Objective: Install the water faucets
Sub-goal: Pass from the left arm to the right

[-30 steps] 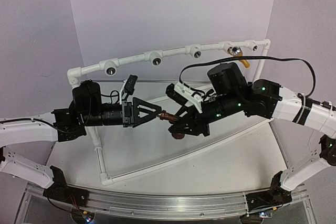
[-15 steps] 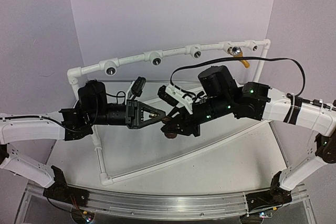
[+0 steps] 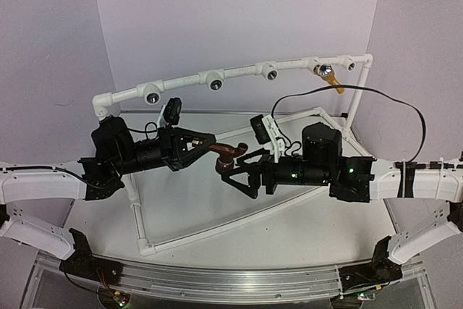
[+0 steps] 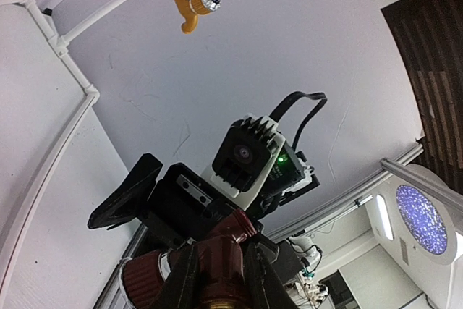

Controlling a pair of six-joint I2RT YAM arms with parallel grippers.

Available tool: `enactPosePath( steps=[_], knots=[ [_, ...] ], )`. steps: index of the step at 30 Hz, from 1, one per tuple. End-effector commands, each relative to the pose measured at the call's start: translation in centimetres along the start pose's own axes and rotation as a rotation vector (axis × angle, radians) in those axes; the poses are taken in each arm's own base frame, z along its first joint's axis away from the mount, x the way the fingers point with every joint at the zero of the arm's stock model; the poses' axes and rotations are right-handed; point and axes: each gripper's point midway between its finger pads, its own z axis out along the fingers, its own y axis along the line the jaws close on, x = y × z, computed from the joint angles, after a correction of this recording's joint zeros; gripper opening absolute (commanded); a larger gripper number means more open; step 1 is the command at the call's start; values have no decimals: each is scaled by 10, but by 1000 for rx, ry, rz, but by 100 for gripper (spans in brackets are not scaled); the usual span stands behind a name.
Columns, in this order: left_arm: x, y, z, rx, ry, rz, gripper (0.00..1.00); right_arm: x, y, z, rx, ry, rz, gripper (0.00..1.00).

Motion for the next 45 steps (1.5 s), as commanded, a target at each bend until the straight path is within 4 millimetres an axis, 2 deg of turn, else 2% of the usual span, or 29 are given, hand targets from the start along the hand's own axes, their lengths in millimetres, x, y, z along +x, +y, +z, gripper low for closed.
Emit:
enactPosePath(
  steps=[1,3,7,12,17,19,23,26,30,33,37,38,40,42,43,45],
  knots=[
    [-17,-38,-6,154,-64,-16,0,-66,39,-20,-144,-266,-43,98],
    [-16,-40,-5,164,-56,-25,0,-60,47,-22,-165,-279,-176,97],
    [-14,-38,-1,170,-35,-47,0,-64,54,-19,-186,-319,-291,84],
    [-13,-38,-1,176,-29,-51,0,-75,62,-10,-220,-355,-340,64],
    [-12,-41,-2,186,-26,-44,0,-84,63,-1,-225,-372,-363,62],
    [-12,-43,-2,192,-24,-38,0,-85,64,4,-227,-373,-368,58],
    [-11,-43,-3,195,-22,-36,0,-91,65,5,-233,-394,-367,38],
    [-11,-44,-4,197,-21,-34,0,-97,65,6,-230,-406,-359,43],
    [-10,-46,-5,205,-16,-27,0,-98,62,9,-215,-406,-344,43],
    [-10,-45,-6,205,-18,-29,0,-99,65,9,-228,-408,-338,54],
    [-9,-47,-6,209,-16,-24,0,-101,62,9,-212,-415,-323,57],
    [-9,-47,-6,210,-15,-23,0,-101,62,8,-210,-418,-323,56],
    [-9,-46,-6,209,-16,-23,0,-103,64,6,-216,-422,-325,47],
    [-9,-47,-6,210,-16,-24,0,-104,64,8,-217,-413,-322,27],
    [-9,-47,-6,211,-14,-23,0,-102,64,11,-218,-396,-323,22],
    [-9,-49,-5,217,-10,-16,0,-97,59,19,-204,-367,-320,23]
  ],
)
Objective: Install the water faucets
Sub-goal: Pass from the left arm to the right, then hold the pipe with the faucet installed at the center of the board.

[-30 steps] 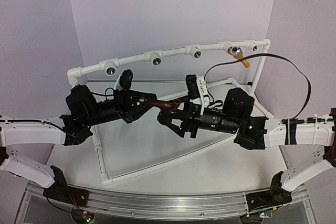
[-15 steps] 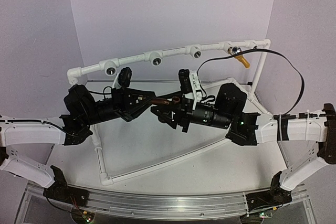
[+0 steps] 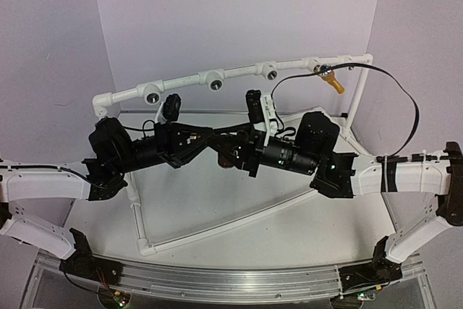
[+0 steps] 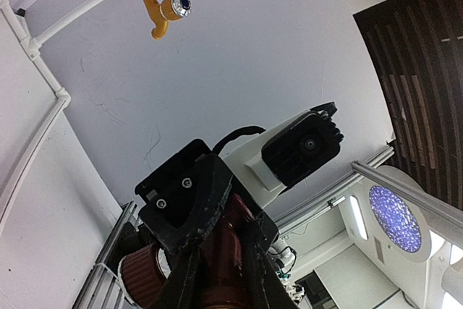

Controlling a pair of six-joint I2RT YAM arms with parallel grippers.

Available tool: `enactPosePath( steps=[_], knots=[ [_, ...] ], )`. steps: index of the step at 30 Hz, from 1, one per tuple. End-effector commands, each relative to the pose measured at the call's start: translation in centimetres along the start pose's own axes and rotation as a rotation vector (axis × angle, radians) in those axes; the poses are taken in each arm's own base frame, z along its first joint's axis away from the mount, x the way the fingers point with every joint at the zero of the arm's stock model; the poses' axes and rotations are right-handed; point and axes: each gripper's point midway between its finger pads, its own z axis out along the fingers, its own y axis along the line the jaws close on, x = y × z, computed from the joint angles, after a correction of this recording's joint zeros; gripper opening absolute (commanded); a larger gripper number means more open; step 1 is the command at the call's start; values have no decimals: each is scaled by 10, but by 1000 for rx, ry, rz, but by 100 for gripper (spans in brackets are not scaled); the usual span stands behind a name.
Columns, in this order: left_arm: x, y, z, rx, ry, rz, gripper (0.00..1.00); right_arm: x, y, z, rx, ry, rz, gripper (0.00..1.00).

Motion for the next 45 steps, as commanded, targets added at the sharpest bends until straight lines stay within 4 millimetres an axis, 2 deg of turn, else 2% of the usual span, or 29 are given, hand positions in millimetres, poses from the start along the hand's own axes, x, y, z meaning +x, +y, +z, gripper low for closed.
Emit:
enactPosePath(
  steps=[1,2,3,4,6,7,9,11,12,13,16,20,23,26,30,35,39,45],
  knots=[
    [-2,-30,-1,97,5,35,0,-21,9,10,-41,-46,-28,22],
    [-2,-30,-1,97,7,36,0,-19,8,11,-40,-42,-28,16],
    [-2,-30,-2,98,8,36,0,-19,9,11,-46,-41,-30,3],
    [-1,-29,-2,96,7,37,0,-19,10,11,-51,-42,-33,0],
    [0,-27,-4,91,3,42,0,-20,10,11,-50,-33,-32,0],
    [-1,-26,-5,87,-3,51,4,-19,3,11,-7,-18,-18,0],
    [-1,-21,-8,62,-16,79,34,-14,-13,5,102,23,-1,0],
    [-2,-8,-12,-19,-32,125,74,-9,-28,-7,210,65,-2,0],
    [-1,0,-15,-78,-31,165,89,-6,-35,-15,263,96,-12,0],
    [-2,10,-19,-144,-35,206,95,-7,-43,-25,326,120,-27,0],
    [-1,32,-37,-288,-37,333,96,-8,-63,-54,495,224,-103,0],
    [8,71,-57,-446,5,431,89,-31,-74,-86,645,321,-230,0],
    [26,99,-59,-499,111,467,89,-54,-76,-95,693,357,-301,0],
    [46,130,-52,-531,247,487,91,-69,-74,-89,681,372,-353,0],
    [65,160,-42,-579,370,541,90,-86,-71,-70,655,379,-409,0],
    [92,199,-26,-679,548,613,82,-103,-68,-47,657,395,-517,0],
    [114,229,-24,-763,663,677,76,-97,-68,-30,668,444,-601,0],
    [137,259,-28,-817,787,753,70,-93,-70,-23,678,457,-627,0]
  ],
)
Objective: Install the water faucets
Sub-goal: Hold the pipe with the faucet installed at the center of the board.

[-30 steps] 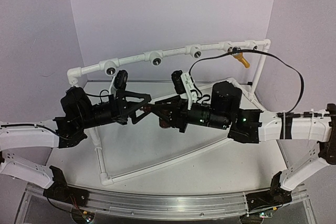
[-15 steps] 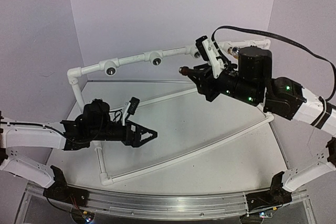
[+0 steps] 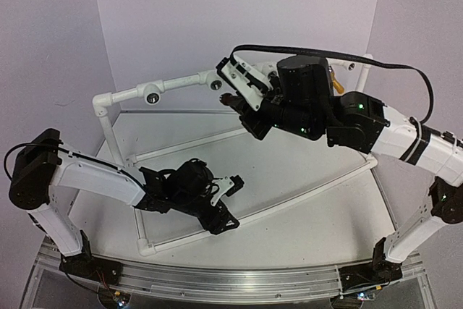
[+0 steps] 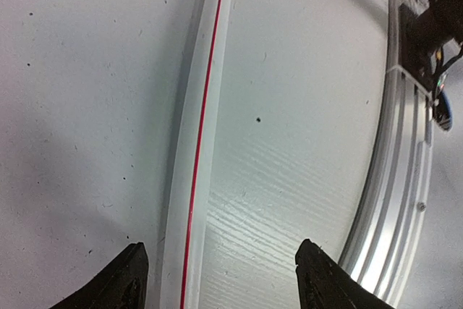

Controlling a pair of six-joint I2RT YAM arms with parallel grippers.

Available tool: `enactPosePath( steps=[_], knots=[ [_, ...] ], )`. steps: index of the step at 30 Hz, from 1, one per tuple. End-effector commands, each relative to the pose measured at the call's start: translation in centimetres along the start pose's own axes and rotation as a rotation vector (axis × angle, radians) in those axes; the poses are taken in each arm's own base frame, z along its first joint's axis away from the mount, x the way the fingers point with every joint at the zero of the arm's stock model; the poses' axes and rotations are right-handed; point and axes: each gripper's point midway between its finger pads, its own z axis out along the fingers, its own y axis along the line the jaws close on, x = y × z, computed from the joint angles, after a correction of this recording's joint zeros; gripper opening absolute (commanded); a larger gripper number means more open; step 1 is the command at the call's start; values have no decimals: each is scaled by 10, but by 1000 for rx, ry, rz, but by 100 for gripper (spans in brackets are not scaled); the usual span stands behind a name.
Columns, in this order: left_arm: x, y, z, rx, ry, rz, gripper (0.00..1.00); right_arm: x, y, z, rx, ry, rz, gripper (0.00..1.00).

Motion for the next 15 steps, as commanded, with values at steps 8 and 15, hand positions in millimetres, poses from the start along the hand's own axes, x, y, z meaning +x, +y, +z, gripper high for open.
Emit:
enactPosePath(
  steps=[8,15],
  knots=[
    [31,16,37,-119,142,159,54,-24,-12,-19,97,-72,-110,0],
    [47,34,49,-194,187,180,36,-30,-9,-12,325,-110,-327,0]
  ],
)
